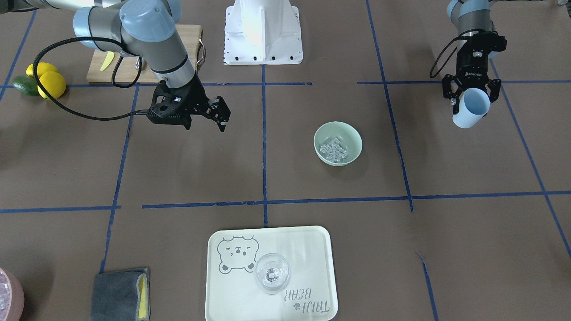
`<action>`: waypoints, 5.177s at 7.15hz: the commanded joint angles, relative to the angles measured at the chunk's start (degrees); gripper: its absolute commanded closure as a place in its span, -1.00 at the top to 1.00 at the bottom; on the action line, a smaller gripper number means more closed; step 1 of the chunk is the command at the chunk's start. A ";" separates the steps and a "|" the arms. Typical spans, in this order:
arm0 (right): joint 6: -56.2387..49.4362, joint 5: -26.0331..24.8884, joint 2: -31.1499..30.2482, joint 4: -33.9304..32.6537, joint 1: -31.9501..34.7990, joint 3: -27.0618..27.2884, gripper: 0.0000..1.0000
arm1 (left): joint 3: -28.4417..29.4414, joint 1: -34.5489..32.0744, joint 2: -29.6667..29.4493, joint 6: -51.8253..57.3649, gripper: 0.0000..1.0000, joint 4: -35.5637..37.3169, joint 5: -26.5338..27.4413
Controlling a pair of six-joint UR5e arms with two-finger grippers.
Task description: Pour ice into bowl
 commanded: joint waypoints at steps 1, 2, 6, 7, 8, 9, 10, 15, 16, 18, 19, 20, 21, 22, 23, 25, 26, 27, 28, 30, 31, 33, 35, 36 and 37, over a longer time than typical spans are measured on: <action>0.06 -0.09 1.08 -0.09 -0.42 0.07 1.00 | 3.26 0.09 -0.04 -6.76 -1.00 -0.02 -0.01; 2.49 -0.17 1.78 0.00 -1.38 -0.02 1.00 | 4.06 0.18 -0.56 -8.07 -1.00 0.24 -0.09; 5.16 -0.79 5.30 0.00 -3.32 -0.90 1.00 | 9.16 0.35 -6.10 -14.86 -1.00 6.90 -0.36; 5.68 -0.79 5.66 0.00 -3.67 -1.07 1.00 | 9.25 0.18 -5.93 -14.68 -1.00 7.19 -0.45; 6.73 -1.14 6.09 0.00 -4.37 -1.25 1.00 | 9.51 0.18 -5.75 -14.77 -1.00 7.28 -0.71; 6.91 -2.27 7.23 0.00 -4.90 -1.95 1.00 | 9.95 0.18 -5.75 -14.77 -1.00 7.28 -0.80; 7.35 -2.46 9.33 0.00 -5.08 -3.96 1.00 | 9.96 -0.08 -5.49 -15.12 -1.00 7.19 -2.28; 8.06 -2.55 11.72 0.00 -5.96 -6.34 1.00 | 9.69 -2.90 -4.61 -14.68 1.00 6.58 -8.00; 8.06 -3.51 12.68 0.00 -6.13 -7.31 1.00 | 9.26 -2.99 -4.61 -14.68 1.00 6.58 -8.79; 8.06 -4.22 13.65 0.00 -6.49 -8.72 1.00 | 8.21 -3.25 -4.17 -14.68 1.00 6.40 -10.63; 7.97 -4.22 13.74 0.09 -6.57 -9.16 1.00 | 7.24 -3.25 -2.95 -14.68 1.00 6.40 -10.64; 8.23 -4.57 13.83 3.22 -7.10 -10.81 1.00 | 7.15 -3.34 -2.85 -14.68 1.00 6.40 -10.64; 9.28 -5.18 14.09 5.95 -7.45 -13.01 1.00 | 6.97 -3.51 -2.85 -14.68 1.00 6.49 -10.64; 9.29 -5.36 14.44 6.24 -7.72 -13.81 1.00 | 6.36 -4.21 -2.85 -14.59 1.00 6.49 -10.82; 9.29 -5.88 14.45 6.15 -7.89 -13.99 1.00 | 5.48 -4.74 -2.85 -14.50 1.00 6.75 -10.91; 9.37 -6.06 15.85 6.15 -8.24 -15.22 1.00 | 1.81 -6.40 0.21 -14.15 1.00 7.36 -13.69; 9.37 -6.06 17.16 6.15 -8.59 -16.53 1.00 | 0.04 -7.55 1.01 -12.50 1.00 7.37 -14.50; 9.37 -6.15 19.26 6.24 -8.86 -19.50 1.00 | -0.58 -9.47 1.28 -11.53 1.00 7.45 -16.95; 9.46 -7.81 21.28 6.33 -9.47 -22.06 1.00 | -1.11 -12.71 1.28 -8.38 1.00 7.45 -20.28; 9.72 -9.05 25.24 6.24 -10.00 -25.75 1.00 | -5.30 -19.73 1.37 -4.07 1.00 13.47 -27.83; 9.64 -9.49 27.26 6.85 -10.00 -28.30 1.00 | -7.86 -22.91 1.72 -2.39 1.00 17.43 -31.17; 9.64 -10.63 30.95 12.11 -10.00 -36.62 1.00 | -9.11 -29.84 1.81 0.77 1.00 20.62 -40.21; 9.55 -10.90 32.38 13.71 -11.05 -40.71 1.00 | -11.64 -37.13 1.63 1.31 1.00 32.57 -47.53; 9.46 -11.68 32.29 13.71 -11.84 -41.58 1.00 | -16.10 -41.27 1.11 7.84 1.00 40.25 -51.65; 9.46 -12.04 32.38 13.71 -12.28 -41.68 1.00 | -16.23 -43.31 1.28 10.87 1.00 41.02 -53.43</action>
